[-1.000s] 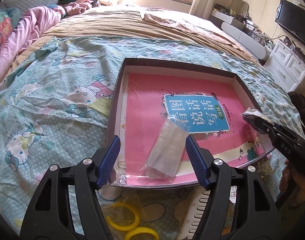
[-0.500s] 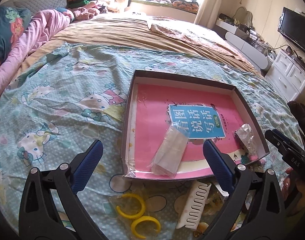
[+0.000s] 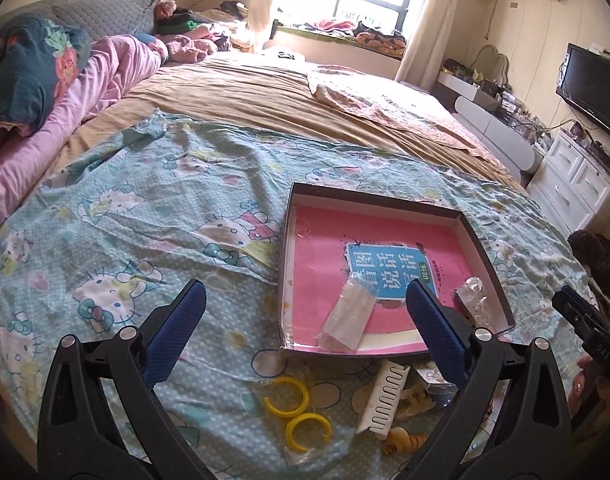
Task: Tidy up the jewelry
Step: 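Carry both bags into the pink tray and open both grippers to release them, then withdraw both grippers from the tray back toward the remaining items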
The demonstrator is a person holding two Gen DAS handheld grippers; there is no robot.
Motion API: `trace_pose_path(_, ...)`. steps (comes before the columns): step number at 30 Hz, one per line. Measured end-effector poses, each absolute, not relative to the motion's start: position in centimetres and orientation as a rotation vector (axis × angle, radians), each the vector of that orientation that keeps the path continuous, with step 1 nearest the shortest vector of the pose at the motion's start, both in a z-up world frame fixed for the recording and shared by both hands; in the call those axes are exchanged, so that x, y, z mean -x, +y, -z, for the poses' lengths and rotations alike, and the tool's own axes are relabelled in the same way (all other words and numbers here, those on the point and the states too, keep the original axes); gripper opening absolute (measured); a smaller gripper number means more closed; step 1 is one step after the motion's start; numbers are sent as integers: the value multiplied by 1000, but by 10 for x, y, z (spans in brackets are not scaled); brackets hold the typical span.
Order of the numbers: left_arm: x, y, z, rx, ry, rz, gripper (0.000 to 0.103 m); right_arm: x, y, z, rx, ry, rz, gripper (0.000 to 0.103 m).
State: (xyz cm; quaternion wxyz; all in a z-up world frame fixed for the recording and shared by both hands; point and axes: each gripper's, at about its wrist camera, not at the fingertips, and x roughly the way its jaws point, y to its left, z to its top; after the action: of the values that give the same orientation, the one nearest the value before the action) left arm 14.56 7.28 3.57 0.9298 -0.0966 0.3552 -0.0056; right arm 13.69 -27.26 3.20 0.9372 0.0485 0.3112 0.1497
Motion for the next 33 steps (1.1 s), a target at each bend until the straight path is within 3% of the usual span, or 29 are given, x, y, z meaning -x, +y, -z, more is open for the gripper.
trace_pose_path(33,-85,48,-42,137,727,125,94,-69,-220,-26,18,734,-492,87)
